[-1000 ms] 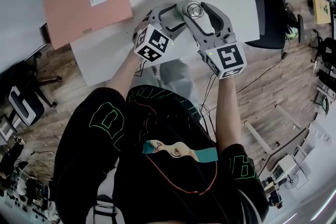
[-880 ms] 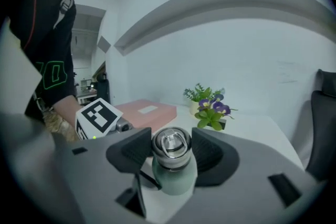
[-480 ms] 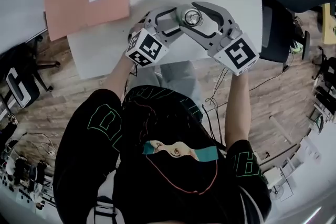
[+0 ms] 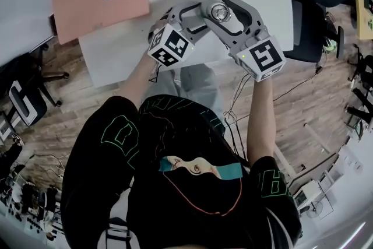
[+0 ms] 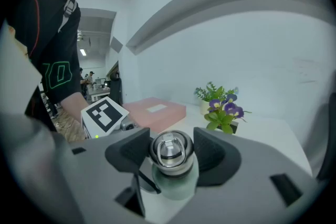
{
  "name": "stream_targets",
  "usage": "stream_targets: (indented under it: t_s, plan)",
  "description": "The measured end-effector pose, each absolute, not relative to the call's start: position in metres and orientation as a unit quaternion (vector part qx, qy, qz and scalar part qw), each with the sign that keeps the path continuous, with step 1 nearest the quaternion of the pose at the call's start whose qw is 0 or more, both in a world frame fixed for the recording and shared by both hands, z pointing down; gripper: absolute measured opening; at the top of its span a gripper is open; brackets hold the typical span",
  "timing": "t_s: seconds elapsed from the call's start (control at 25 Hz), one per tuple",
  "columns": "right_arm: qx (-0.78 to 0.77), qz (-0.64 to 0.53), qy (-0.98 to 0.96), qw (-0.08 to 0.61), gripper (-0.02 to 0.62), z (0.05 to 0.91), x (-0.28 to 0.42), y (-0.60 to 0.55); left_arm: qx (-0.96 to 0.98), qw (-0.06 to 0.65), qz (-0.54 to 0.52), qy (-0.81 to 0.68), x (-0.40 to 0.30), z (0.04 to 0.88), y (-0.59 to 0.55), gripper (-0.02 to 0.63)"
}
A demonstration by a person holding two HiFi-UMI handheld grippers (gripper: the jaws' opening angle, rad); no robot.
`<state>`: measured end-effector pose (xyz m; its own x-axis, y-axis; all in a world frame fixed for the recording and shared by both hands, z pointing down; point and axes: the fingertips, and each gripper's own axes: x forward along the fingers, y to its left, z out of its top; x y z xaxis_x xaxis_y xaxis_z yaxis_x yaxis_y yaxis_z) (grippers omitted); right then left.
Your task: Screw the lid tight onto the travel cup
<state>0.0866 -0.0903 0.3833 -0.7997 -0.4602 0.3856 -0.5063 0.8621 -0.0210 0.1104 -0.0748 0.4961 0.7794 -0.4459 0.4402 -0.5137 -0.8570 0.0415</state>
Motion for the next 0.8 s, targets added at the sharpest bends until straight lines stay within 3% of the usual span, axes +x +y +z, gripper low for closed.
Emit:
stream_targets:
  t_s: [0.32, 0.6, 0.8]
  plan:
    - [0.391, 0.092, -0.901, 0.164, 0.265, 0.385, 0.095, -0.096, 0.94, 0.078, 0.221, -0.246, 0.113, 0.498, -0.075, 0.303]
    - [0.546, 0.151, -0.819, 0.092, 0.259, 0.388, 0.112, -0.097, 0.939, 0.076, 0.228, -0.245, 0.115, 0.499, -0.077, 0.301]
    - [0.572, 0.168, -0.799, 0.083, 0.255, 0.388, 0.115, -0.095, 0.939, 0.077, 0.229, -0.247, 0.116, 0.498, -0.077, 0.299]
